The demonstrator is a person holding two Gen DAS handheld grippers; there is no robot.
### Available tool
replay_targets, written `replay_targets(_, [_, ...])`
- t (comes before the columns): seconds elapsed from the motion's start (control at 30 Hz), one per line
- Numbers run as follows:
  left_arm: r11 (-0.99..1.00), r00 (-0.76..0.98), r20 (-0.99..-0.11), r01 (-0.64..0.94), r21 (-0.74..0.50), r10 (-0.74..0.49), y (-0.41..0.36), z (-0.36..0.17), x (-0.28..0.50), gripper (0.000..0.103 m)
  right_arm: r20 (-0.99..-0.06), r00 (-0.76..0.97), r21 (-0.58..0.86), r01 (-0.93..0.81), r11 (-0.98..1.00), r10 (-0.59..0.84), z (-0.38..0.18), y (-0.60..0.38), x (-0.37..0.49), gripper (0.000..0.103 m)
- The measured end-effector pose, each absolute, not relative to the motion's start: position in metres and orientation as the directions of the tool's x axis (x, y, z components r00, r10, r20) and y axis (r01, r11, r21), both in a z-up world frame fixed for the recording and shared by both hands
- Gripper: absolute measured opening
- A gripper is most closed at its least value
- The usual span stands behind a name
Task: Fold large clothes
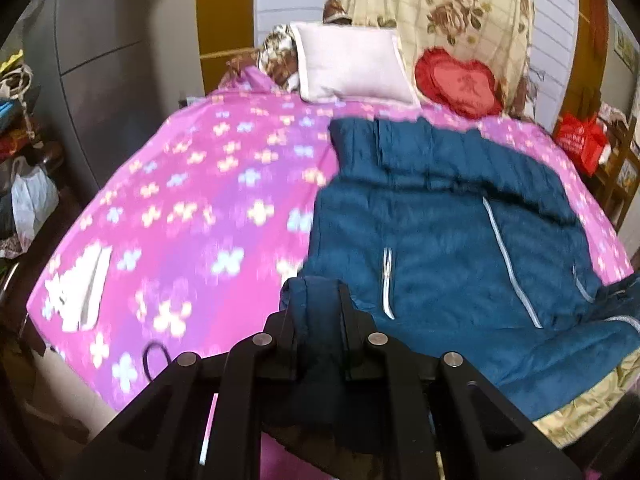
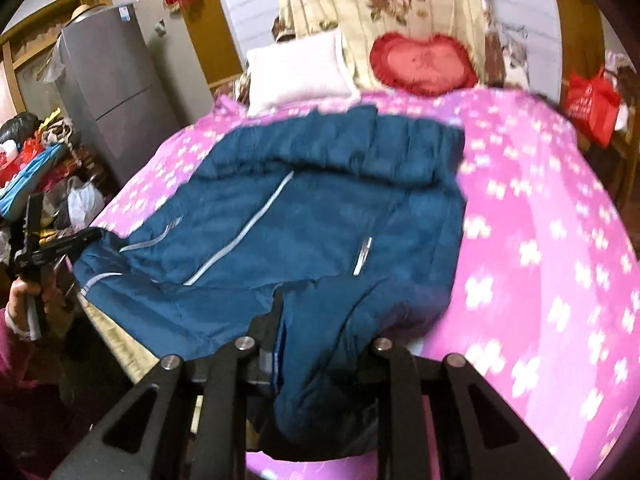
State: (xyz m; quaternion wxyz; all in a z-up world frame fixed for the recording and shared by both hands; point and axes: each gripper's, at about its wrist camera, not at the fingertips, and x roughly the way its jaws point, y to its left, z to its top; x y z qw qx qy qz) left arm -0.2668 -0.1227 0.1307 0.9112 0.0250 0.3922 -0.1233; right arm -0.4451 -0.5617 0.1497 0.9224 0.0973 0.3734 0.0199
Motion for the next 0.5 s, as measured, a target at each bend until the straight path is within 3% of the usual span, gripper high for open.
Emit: replay_targets(0.5, [0.981,0.729,-0.668,0.191,-0.011,-0.15,-0.172,0.167,-0.16,0.0,-0.629,0.777,0.139,0.132,0.981,-0.015,0.183,-0.598,-0.327,0.023])
